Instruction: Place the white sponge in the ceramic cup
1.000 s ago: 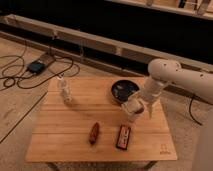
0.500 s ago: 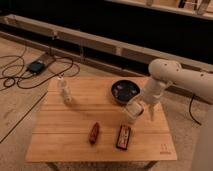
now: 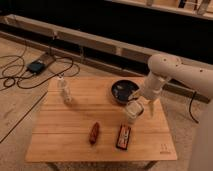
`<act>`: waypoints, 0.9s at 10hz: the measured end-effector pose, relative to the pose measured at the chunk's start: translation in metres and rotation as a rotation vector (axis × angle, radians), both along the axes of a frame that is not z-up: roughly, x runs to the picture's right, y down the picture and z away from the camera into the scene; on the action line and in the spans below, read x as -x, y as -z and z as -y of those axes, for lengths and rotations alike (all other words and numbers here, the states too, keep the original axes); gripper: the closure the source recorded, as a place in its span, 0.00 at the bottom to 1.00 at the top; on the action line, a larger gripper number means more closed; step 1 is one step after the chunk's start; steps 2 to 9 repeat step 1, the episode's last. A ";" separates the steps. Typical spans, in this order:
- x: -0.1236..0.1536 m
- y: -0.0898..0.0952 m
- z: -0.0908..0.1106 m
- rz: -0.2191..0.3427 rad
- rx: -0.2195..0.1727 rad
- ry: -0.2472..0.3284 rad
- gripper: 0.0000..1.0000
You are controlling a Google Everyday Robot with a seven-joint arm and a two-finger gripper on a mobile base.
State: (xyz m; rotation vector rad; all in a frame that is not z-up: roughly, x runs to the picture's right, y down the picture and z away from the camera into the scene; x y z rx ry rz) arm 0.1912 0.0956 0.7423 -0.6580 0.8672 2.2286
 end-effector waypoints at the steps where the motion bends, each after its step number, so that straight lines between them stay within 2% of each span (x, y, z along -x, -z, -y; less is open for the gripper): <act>1: 0.001 0.000 0.002 0.002 -0.004 0.003 0.20; 9: 0.001 0.000 0.002 0.002 -0.004 0.003 0.20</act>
